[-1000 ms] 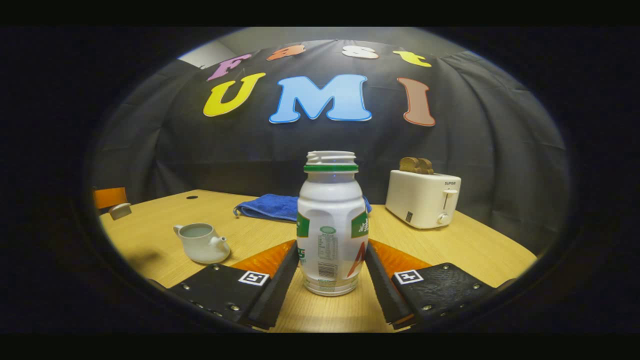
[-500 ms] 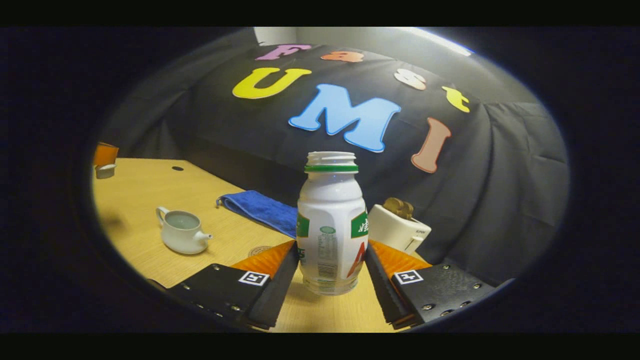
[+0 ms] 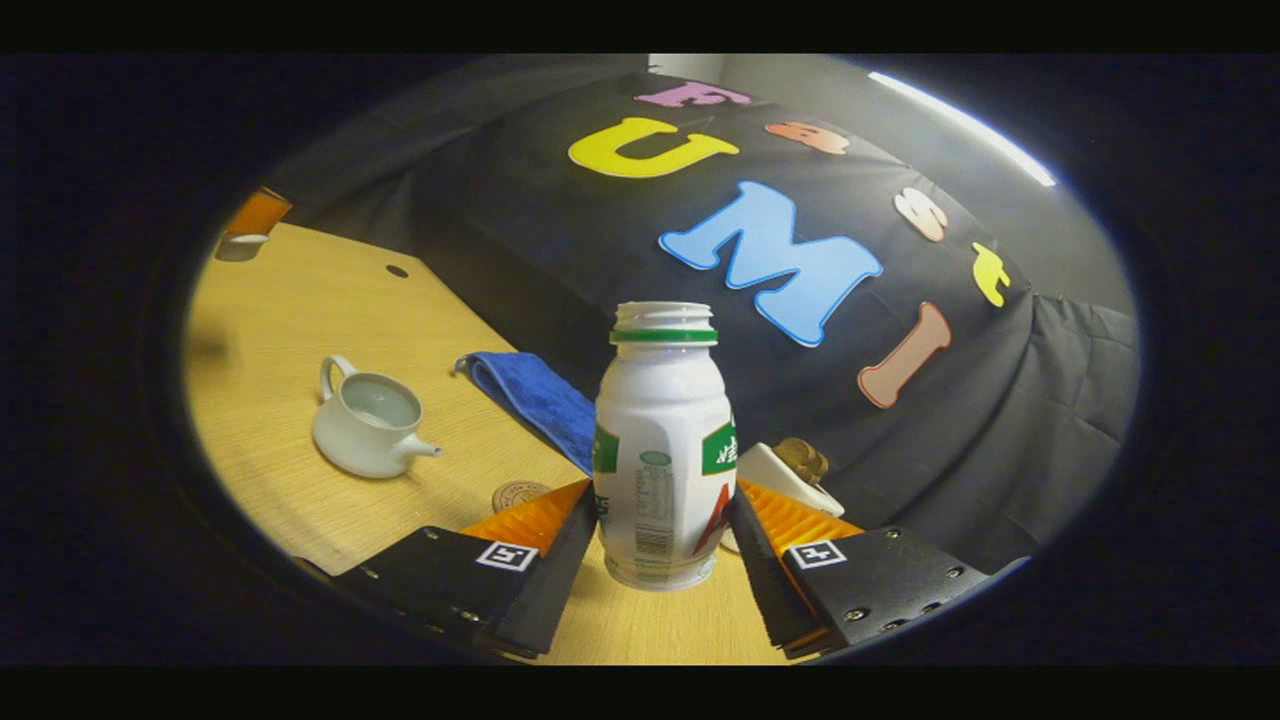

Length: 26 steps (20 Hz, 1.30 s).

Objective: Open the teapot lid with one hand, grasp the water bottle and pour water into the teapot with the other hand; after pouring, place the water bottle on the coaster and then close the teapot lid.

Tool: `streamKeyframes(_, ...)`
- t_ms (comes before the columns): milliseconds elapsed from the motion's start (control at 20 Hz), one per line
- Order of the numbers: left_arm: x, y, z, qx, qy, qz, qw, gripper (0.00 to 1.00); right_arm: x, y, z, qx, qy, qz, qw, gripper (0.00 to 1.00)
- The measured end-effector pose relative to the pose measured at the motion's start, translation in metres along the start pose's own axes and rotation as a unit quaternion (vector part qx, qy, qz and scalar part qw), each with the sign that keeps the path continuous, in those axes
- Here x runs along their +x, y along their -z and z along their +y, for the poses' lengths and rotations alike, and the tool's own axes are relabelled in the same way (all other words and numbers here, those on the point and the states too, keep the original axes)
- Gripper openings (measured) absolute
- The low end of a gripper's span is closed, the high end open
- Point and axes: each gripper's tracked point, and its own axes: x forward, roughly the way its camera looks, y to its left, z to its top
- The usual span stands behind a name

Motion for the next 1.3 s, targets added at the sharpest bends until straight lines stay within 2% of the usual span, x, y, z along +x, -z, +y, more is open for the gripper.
streamKeyframes(250, 0.003, 0.002, 0.004, -0.008, 0.0, 0.001, 1.0, 0.16, 0.002, -0.004, 0.005, -0.075, 0.008, 0.006, 0.997, 0.76)
streamKeyframes(600, 0.002, 0.001, 0.012, -0.017, -0.006, 0.0, 1.0, 0.16, 0.003, -0.005, 0.017, -0.179, 0.012, 0.007, 0.984, 0.76)
streamKeyframes(650, 0.002, 0.0, 0.014, -0.018, -0.007, -0.001, 1.0, 0.16, 0.004, -0.006, 0.02, -0.195, 0.014, 0.006, 0.981, 0.61)
streamKeyframes(700, 0.001, 0.001, 0.015, -0.019, -0.009, -0.002, 1.0, 0.16, 0.005, -0.006, 0.023, -0.212, 0.015, 0.005, 0.977, 0.76)
streamKeyframes(750, 0.001, 0.0, 0.015, -0.021, -0.01, -0.003, 1.0, 0.16, 0.006, -0.005, 0.024, -0.229, 0.016, 0.004, 0.973, 0.76)
streamKeyframes(800, 0.001, 0.001, 0.016, -0.022, -0.01, -0.003, 1.0, 0.16, 0.006, -0.005, 0.025, -0.244, 0.018, 0.004, 0.97, 0.61)
streamKeyframes(850, 0.002, 0.001, 0.017, -0.022, -0.01, -0.002, 1.0, 0.16, 0.007, -0.003, 0.027, -0.26, 0.017, 0.005, 0.965, 0.61)
streamKeyframes(900, 0.002, 0.001, 0.017, -0.022, -0.01, -0.002, 1.0, 0.16, 0.008, -0.002, 0.029, -0.274, 0.017, 0.007, 0.962, 0.74)
streamKeyframes(1100, 0.001, 0.0, 0.014, -0.023, -0.008, -0.003, 1.0, 0.16, 0.011, 0.001, 0.039, -0.314, 0.012, 0.006, 0.949, 0.74)
streamKeyframes(1300, 0.002, 0.002, 0.016, -0.025, -0.009, -0.001, 1.0, 0.16, 0.009, -0.009, 0.039, -0.376, 0.033, -0.017, 0.926, 0.74)
